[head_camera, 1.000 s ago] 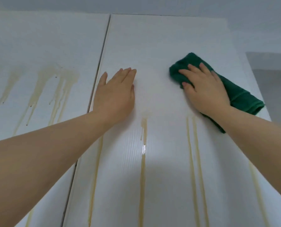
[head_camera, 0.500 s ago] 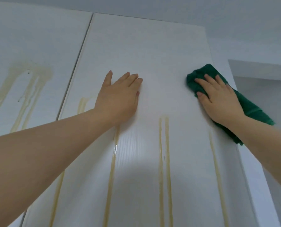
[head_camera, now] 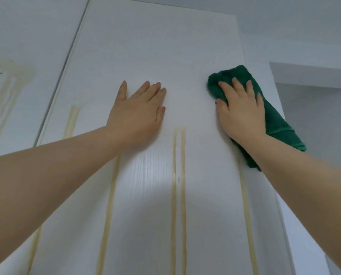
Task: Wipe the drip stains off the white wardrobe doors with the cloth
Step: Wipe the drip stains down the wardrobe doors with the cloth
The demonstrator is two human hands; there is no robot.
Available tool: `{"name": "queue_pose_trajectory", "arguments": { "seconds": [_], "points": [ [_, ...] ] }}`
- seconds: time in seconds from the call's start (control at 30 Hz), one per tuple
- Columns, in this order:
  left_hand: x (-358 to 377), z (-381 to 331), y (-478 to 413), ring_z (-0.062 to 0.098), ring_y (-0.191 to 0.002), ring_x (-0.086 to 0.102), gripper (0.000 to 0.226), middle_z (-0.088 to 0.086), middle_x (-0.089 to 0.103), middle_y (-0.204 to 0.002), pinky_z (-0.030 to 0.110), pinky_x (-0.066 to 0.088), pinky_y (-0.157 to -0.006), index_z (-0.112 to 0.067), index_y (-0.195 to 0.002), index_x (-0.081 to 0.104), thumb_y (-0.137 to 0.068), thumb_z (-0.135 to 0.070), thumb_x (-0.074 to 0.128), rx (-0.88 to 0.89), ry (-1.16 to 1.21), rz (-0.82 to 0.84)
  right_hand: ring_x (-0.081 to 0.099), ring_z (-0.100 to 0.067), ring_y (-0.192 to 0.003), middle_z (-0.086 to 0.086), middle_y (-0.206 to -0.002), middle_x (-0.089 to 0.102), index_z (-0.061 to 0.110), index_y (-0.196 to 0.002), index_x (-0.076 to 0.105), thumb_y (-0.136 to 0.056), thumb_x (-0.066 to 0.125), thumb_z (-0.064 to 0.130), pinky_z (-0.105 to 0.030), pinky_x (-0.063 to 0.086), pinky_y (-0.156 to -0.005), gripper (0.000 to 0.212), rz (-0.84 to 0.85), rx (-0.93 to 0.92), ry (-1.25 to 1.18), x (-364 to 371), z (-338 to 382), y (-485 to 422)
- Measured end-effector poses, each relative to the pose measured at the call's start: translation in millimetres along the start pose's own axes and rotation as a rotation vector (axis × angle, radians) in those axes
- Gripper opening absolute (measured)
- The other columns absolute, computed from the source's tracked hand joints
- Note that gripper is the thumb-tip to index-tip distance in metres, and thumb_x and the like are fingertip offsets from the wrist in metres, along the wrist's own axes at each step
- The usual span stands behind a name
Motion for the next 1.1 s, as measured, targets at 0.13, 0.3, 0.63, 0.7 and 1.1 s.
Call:
{"name": "queue_pose_trajectory", "arguments": {
  "seconds": [0.13, 0.3, 0.63, 0.7, 1.1],
  "points": [
    [-6, 13, -6, 0.008, -0.145, 0.004, 0.048, -0.008, 0.007, -0.158, 0.042, -0.006, -0.115, -0.022, -0.150, 0.014, -0.102, -0.029, 0.015, 0.002, 0.036, 0.025, 0.011, -0.024, -0.144, 0.001, -0.154, 0.025, 0.027, -0.143, 0.036, -0.095, 0.031, 0.038, -0.038, 0.007, -0.116, 0.050, 0.072, -0.340, -0.034, 2, 23, 13],
    [-14, 68, 11, 0.010, -0.144, 0.008, 0.048, -0.007, 0.012, -0.157, 0.039, -0.001, -0.115, -0.020, -0.149, 0.018, -0.102, -0.027, 0.019, -0.089, 0.030, -0.043, 0.012, -0.027, -0.144, -0.002, -0.154, 0.024, 0.023, -0.143, 0.035, -0.100, 0.033, 0.029, -0.043, 0.008, -0.115, 0.043, -0.034, -0.026, -0.036, -4, 1, -25],
    [-23, 132, 49, 0.009, -0.143, 0.018, 0.053, -0.005, 0.021, -0.155, 0.034, 0.002, -0.115, -0.018, -0.148, 0.023, -0.097, -0.032, 0.015, -0.115, -0.027, -0.108, 0.012, -0.022, -0.144, 0.001, -0.154, 0.024, 0.027, -0.144, 0.034, -0.099, 0.026, 0.041, -0.040, 0.008, -0.116, 0.048, -0.003, -0.261, -0.021, 8, 64, -47],
    [-26, 138, 47, 0.008, -0.140, 0.024, 0.050, -0.005, 0.025, -0.154, 0.031, 0.003, -0.115, -0.020, -0.149, 0.018, -0.100, -0.024, 0.018, -0.124, 0.022, -0.071, 0.009, -0.026, -0.144, -0.002, -0.156, 0.021, 0.025, -0.145, 0.031, -0.101, 0.027, 0.034, -0.043, 0.006, -0.115, 0.045, -0.049, -0.032, -0.054, 8, 71, -59],
    [-25, 168, 73, 0.007, -0.143, 0.015, 0.061, -0.006, 0.007, -0.158, 0.032, -0.002, -0.117, -0.021, -0.150, 0.009, -0.095, -0.015, 0.032, -0.087, -0.129, 0.172, 0.016, -0.022, -0.143, 0.002, -0.145, 0.040, 0.021, -0.126, 0.050, -0.096, 0.038, 0.028, -0.038, 0.011, -0.115, 0.033, -0.032, -0.245, -0.199, 17, 178, -47]
  ]
}}
Point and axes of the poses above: each hand's wrist, its own y-axis away from the middle knuckle, its own x-axis out of the palm, z = x × y, the point moved 7 cm from there along -y, towards the middle knuckle
